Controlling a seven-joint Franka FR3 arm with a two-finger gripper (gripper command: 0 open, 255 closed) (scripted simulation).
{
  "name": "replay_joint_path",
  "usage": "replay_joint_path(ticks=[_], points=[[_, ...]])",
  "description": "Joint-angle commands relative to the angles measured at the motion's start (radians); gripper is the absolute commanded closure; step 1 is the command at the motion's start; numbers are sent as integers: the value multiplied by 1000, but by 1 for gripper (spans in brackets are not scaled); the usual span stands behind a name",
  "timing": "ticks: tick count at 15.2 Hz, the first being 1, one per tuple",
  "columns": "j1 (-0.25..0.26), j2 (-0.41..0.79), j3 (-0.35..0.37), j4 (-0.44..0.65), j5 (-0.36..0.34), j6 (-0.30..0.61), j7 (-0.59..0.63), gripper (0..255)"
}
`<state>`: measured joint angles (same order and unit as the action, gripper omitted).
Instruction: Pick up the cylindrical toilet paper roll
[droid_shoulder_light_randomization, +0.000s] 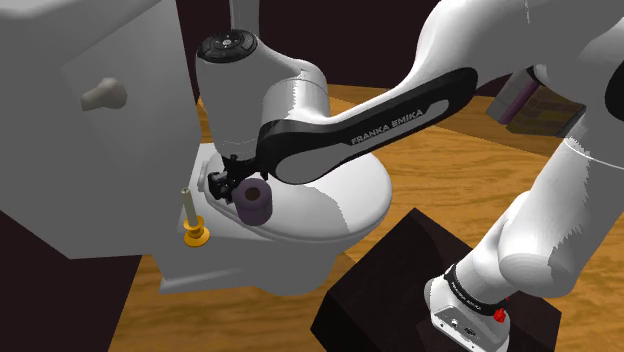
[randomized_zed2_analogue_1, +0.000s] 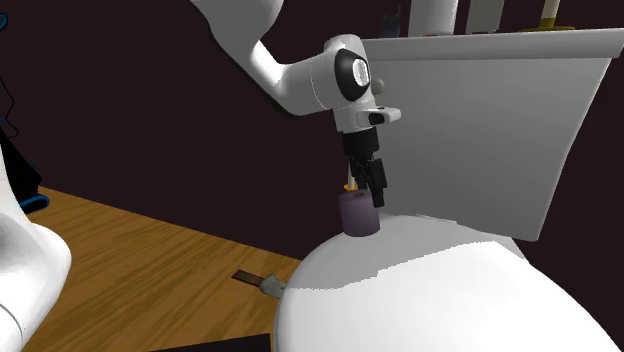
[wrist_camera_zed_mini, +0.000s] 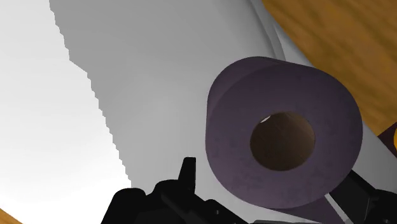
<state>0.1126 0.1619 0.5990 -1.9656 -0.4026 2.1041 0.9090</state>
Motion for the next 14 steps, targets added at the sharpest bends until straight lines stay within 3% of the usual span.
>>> replay_joint_path(ticks=[1, 2, 3, 14], points=[[5, 15, -1, -6, -14, 15, 16, 0], [5, 15, -1, -6, -13, 15, 16, 0], [5, 14, -1, -8, -13, 16, 16, 255], [3, 2, 2, 7, 0, -6, 3, 255]])
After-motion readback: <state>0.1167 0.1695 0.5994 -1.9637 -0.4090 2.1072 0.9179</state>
